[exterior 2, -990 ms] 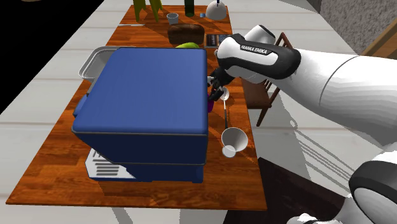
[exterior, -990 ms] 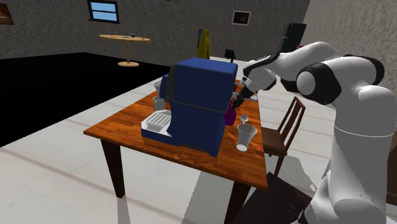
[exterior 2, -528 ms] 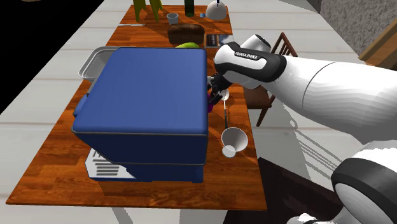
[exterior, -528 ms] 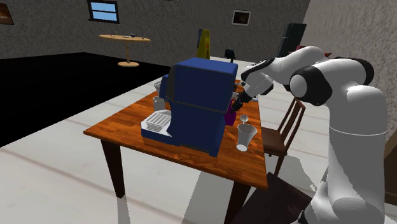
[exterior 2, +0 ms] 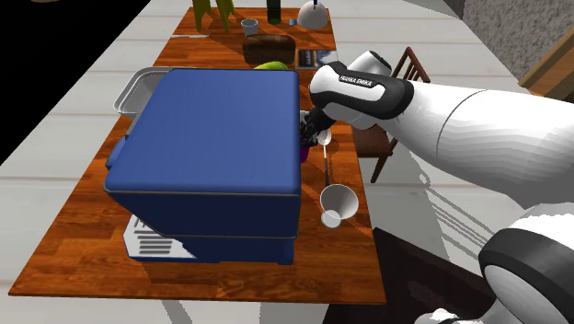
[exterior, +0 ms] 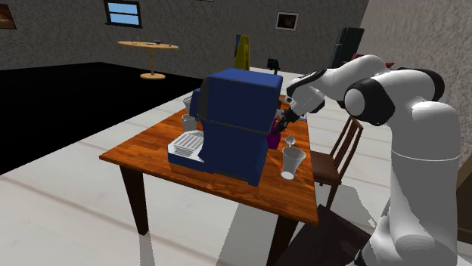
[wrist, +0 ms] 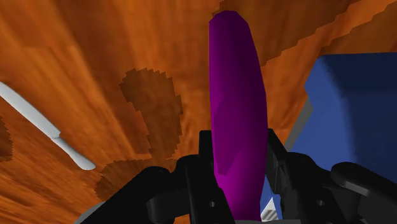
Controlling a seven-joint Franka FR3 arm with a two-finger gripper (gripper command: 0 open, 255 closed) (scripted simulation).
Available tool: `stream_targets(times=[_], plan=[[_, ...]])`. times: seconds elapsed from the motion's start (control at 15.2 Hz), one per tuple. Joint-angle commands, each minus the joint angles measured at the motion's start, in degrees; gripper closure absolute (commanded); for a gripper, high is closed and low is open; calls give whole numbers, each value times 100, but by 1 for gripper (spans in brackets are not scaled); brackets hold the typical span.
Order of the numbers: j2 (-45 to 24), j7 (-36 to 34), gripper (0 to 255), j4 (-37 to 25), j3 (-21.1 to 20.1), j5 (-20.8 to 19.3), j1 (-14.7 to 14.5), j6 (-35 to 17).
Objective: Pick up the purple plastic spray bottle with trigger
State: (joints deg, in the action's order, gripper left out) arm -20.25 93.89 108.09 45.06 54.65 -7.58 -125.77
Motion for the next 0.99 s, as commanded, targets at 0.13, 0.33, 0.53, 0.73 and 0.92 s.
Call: stream_targets(times=[0.13,0.33,0.53,0.73,0.92], plan=[[-4,0,255,-2,-2,1,1,2],[119,-169,255,-70,70,-174,-54,99],[235,-335,255,-151,136,-343,-104,202],[343,-499,255,-243,197,-504,-148,313],[443,-659,255,-348,251,-657,-186,432]])
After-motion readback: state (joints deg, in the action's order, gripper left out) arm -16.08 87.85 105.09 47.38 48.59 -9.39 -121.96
